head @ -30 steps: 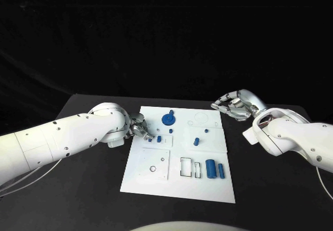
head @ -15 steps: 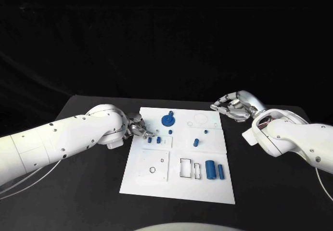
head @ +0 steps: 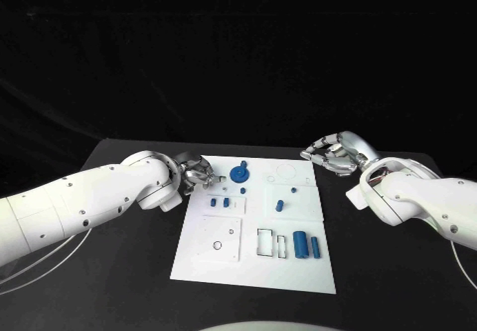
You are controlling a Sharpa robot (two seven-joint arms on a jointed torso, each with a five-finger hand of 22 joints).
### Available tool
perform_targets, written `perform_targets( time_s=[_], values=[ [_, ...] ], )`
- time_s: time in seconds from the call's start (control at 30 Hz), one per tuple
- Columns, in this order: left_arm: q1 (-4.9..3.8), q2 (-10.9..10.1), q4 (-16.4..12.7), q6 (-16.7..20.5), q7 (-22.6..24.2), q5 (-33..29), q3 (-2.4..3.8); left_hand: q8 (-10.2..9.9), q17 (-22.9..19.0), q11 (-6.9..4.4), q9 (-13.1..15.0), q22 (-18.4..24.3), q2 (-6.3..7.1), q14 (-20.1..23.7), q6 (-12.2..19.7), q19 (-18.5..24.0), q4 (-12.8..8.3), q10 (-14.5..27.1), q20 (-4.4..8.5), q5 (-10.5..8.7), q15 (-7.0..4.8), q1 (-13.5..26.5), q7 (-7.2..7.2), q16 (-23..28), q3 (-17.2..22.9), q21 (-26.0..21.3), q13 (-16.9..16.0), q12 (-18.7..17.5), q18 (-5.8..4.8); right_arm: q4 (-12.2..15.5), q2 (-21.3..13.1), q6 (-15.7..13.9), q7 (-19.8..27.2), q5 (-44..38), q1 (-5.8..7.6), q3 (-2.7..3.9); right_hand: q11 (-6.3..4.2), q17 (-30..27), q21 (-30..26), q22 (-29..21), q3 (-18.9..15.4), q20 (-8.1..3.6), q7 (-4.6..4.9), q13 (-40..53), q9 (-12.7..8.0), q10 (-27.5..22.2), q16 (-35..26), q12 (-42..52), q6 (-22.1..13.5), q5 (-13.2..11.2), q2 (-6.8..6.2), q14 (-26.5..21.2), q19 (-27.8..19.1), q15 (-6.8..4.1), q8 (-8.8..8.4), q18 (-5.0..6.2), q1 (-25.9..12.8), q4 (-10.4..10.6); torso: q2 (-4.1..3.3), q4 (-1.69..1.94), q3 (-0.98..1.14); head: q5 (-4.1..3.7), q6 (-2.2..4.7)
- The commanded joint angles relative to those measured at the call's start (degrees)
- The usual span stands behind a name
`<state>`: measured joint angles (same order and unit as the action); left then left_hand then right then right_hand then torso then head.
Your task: Assemble the parts on the task board
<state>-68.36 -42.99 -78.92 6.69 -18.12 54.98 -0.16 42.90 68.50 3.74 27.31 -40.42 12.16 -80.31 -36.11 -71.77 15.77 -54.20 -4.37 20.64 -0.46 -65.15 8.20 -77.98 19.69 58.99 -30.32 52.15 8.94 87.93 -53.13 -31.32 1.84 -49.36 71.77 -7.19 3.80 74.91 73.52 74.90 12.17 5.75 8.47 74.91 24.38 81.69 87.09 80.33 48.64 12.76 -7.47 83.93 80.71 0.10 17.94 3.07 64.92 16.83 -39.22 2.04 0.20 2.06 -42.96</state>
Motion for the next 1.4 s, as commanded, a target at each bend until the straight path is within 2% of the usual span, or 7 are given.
perform_targets(
  time_s=[0.03,0.2,0.4,0.67,0.8,1.03,1.4],
  values=[
    [0.28,0.53,-0.50,5.28,10.85,-0.55,-0.01,-0.86,-9.51,1.21,-1.42,9.53,0.59,6.39,1.31,5.48,-0.97,4.70,-1.18,0.11,1.23,-6.96,1.19,7.25,1.79,-8.36,3.08,-4.07,1.51,-0.01,-0.04,0.15,0.49,-0.15,-0.04,0.00,-0.02,6.17,-0.49,2.08,-0.49,-0.10,0.00,4.51,0.07,-0.25,-0.33,-0.40,-0.38,0.14,0.49,4.08,-0.36,-0.48,0.18,1.15,-0.24,-0.07,-0.08,0.07,-0.06,-0.30,0.07],
    [1.29,1.60,-0.90,9.36,18.11,7.51,-0.05,-2.74,-16.29,1.93,-4.10,10.78,1.55,11.80,0.30,6.78,-4.08,7.20,-1.82,0.03,1.75,-14.92,1.55,11.70,6.11,-10.64,7.46,-8.80,1.57,-0.07,0.02,0.17,0.60,-0.14,-0.07,0.00,-0.02,6.10,-0.55,2.03,-0.51,-0.10,0.00,4.42,0.08,-0.32,-0.35,-0.50,-0.39,0.15,0.51,4.07,-0.39,-0.48,0.19,1.17,-0.24,-0.08,-0.05,0.01,-0.04,-0.35,0.21],
    [1.86,3.27,-0.34,10.18,20.93,17.65,-0.08,-5.45,-17.66,2.19,-7.18,10.68,3.20,12.27,-1.23,6.60,-5.72,7.76,-1.98,-0.37,1.91,-16.77,1.64,11.27,7.98,-10.57,11.39,-12.38,1.56,-0.10,0.10,0.22,0.66,-0.09,-0.15,0.00,-0.02,6.10,-0.64,1.97,-0.52,-0.10,0.00,4.40,0.08,-0.34,-0.35,-0.51,-0.39,0.16,0.53,4.07,-0.44,-0.48,0.19,1.19,-0.24,-0.09,-0.13,-0.13,-0.02,-0.32,0.34],
    [2.09,5.77,1.56,7.70,20.11,27.66,-0.66,-8.05,-13.60,2.47,-9.91,9.23,3.90,7.59,-2.80,4.81,-6.96,8.71,-2.09,-0.35,2.11,-17.08,1.49,5.93,8.60,-8.06,15.44,-16.36,1.59,-0.11,0.20,0.26,0.70,-0.08,-0.26,0.00,-0.02,6.07,-0.62,1.99,-0.53,-0.10,0.00,4.36,0.08,-0.38,-0.37,-0.56,-0.39,0.18,0.56,4.06,-0.43,-0.48,0.19,1.18,-0.22,-0.10,-0.22,-0.11,0.01,-0.41,0.43],
    [2.19,7.34,2.89,6.23,18.86,31.16,-0.83,-9.16,-12.84,2.58,-11.04,3.38,3.99,5.91,-3.60,2.30,-7.56,8.92,-2.22,-0.31,2.17,-17.04,1.16,4.07,8.94,-3.28,17.32,-18.12,0.71,-0.12,0.29,0.29,0.72,-0.07,-0.32,0.00,-0.02,6.07,-0.62,1.99,-0.53,-0.10,0.00,4.36,0.08,-0.38,-0.37,-0.56,-0.39,0.18,0.56,4.06,-0.43,-0.48,0.19,1.18,-0.22,-0.10,-0.26,-0.13,0.01,-0.44,0.47],
    [2.24,9.11,4.55,2.12,15.99,34.43,-0.89,-10.02,-11.26,2.31,-12.02,-2.13,4.04,3.66,-5.43,-0.09,-7.71,8.14,-2.23,-0.42,1.92,-16.32,0.41,1.99,8.93,1.16,19.06,-19.48,-0.12,-0.16,0.40,0.31,0.72,-0.07,-0.36,0.00,-0.02,6.07,-0.62,1.99,-0.53,-0.10,0.00,4.36,0.08,-0.38,-0.37,-0.56,-0.39,0.18,0.56,4.06,-0.43,-0.48,0.19,1.18,-0.22,-0.10,-0.16,-0.10,0.04,-0.59,0.25],
    [2.31,11.39,6.48,-1.31,13.26,36.58,-0.95,-10.91,-10.43,2.21,-12.75,-5.56,3.94,2.39,-6.27,-1.54,-7.86,6.99,-2.28,-0.46,1.84,-15.97,0.52,0.88,8.91,3.84,20.05,-20.00,-0.66,-0.16,0.51,0.30,0.71,-0.07,-0.38,0.00,-0.02,6.07,-0.62,1.99,-0.53,-0.10,0.00,4.36,0.08,-0.38,-0.37,-0.56,-0.39,0.18,0.56,4.06,-0.43,-0.48,0.19,1.18,-0.22,-0.10,-0.15,-0.16,0.02,-0.79,0.07]
  ],
)
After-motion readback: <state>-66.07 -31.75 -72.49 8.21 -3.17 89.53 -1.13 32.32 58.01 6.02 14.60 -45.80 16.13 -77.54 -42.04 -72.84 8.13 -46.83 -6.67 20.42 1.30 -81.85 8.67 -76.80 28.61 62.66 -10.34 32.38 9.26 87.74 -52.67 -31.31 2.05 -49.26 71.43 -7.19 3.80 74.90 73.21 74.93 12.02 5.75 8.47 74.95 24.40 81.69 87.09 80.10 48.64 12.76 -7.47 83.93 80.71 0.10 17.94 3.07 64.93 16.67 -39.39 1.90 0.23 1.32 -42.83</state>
